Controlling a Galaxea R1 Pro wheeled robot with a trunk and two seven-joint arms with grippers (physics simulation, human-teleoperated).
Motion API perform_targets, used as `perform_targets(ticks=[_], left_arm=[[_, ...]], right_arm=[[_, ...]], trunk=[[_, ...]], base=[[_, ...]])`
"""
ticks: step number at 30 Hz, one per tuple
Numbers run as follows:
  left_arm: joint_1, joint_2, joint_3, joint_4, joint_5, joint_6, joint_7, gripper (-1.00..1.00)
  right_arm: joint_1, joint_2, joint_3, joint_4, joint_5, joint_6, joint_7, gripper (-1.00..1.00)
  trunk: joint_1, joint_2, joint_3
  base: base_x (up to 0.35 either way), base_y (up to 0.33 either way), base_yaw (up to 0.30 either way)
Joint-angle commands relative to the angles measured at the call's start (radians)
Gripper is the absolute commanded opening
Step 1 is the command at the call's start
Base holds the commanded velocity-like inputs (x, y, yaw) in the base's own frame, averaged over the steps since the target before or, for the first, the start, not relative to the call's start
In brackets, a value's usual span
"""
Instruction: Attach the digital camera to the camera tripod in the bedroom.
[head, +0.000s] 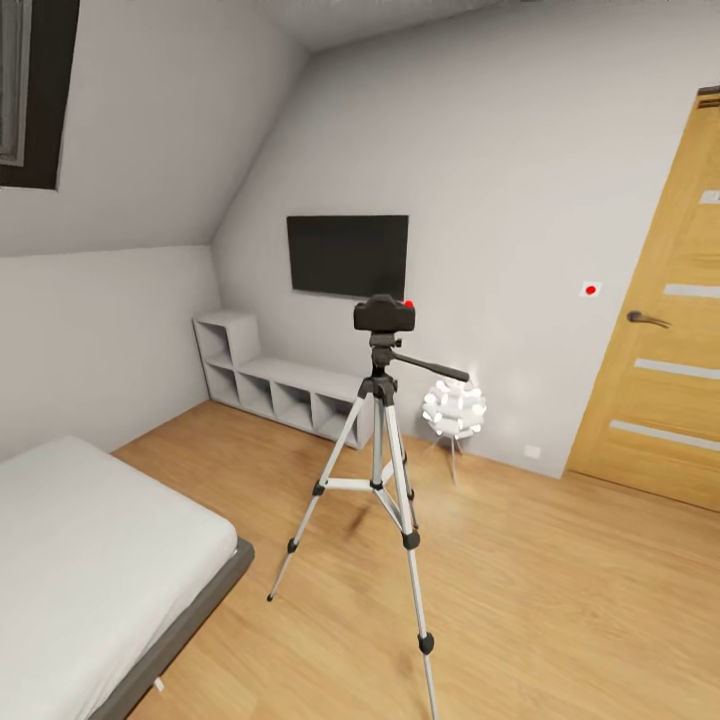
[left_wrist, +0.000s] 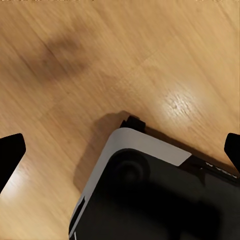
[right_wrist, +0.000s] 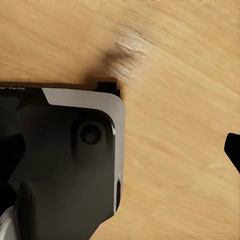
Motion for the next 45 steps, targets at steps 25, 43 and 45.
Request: perform_targets(ticks=[25, 43, 45], left_arm=[[-0.001, 0.0, -0.007, 0.0, 0.007, -0.002, 0.003, 1.0], [-0.001, 0.0, -0.008, 0.0, 0.008, -0.002, 0.003, 1.0], [-0.001, 0.0, -0.007, 0.0, 0.008, -0.002, 0.003, 1.0]], right_arm=[[0.005, 0.0, 0.009, 0.002, -0.007, -0.01, -0.026, 1.0], [0.006, -0.002, 0.009, 0.002, -0.008, -0.006, -0.024, 1.0], [0.006, -0.002, 0.009, 0.002, -0.008, -0.005, -0.025, 1.0]], trunk=[[0.0, -0.001, 0.039], [0.0, -0.001, 0.068], [0.0, -0.001, 0.071]], base=[[0.0, 0.0, 0.0], [0.0, 0.0, 0.0], [0.0, 0.0, 0.0]])
